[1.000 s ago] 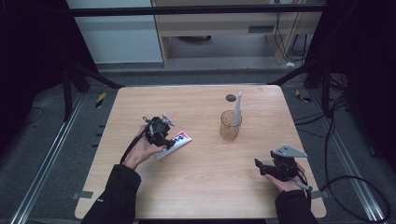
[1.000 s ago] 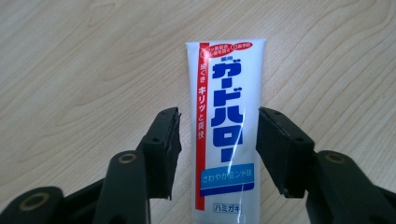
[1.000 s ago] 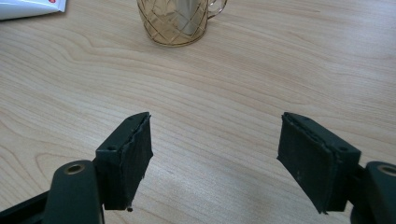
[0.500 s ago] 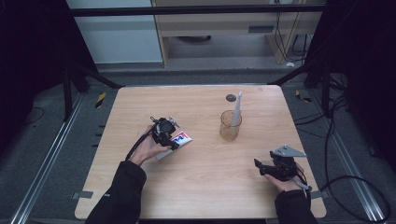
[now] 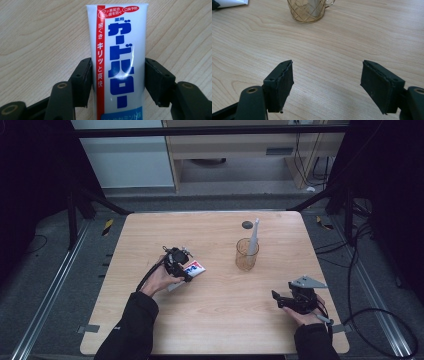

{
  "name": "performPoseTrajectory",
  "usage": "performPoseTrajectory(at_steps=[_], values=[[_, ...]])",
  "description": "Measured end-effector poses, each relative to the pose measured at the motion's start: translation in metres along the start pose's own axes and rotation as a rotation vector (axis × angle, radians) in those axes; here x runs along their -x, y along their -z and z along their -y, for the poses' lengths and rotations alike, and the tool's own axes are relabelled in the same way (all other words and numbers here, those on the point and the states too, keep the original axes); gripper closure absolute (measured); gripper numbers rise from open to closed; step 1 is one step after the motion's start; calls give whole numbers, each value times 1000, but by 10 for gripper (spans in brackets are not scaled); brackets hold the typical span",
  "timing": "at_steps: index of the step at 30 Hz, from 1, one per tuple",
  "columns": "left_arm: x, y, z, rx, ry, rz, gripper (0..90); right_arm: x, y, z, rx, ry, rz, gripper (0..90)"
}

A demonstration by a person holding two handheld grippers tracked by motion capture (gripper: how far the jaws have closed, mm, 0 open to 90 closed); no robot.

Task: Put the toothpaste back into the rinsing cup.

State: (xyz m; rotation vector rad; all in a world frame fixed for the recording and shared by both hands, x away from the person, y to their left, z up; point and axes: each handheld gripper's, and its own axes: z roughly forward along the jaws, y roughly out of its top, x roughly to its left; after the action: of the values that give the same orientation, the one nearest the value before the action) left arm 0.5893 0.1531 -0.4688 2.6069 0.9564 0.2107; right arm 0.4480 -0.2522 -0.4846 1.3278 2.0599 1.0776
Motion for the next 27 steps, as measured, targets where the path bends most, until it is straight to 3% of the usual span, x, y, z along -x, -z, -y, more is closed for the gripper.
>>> performPoseTrajectory(at_steps=[4, 10, 15, 18, 27], values=[[-1, 1, 1, 5, 21, 12, 472, 0, 0, 0, -1, 1, 0, 260], [0, 7, 1, 15, 33, 1, 620, 0, 0, 0, -1, -1, 2, 260], [2, 13, 3, 34, 52, -23, 669, 0, 0, 0, 1, 3, 4, 261], [2, 24, 6, 104, 92, -22, 678, 1, 1, 0, 3, 3, 5, 261], [13, 65, 4, 354, 154, -94, 680, 0, 1, 0, 10, 3, 10, 261]])
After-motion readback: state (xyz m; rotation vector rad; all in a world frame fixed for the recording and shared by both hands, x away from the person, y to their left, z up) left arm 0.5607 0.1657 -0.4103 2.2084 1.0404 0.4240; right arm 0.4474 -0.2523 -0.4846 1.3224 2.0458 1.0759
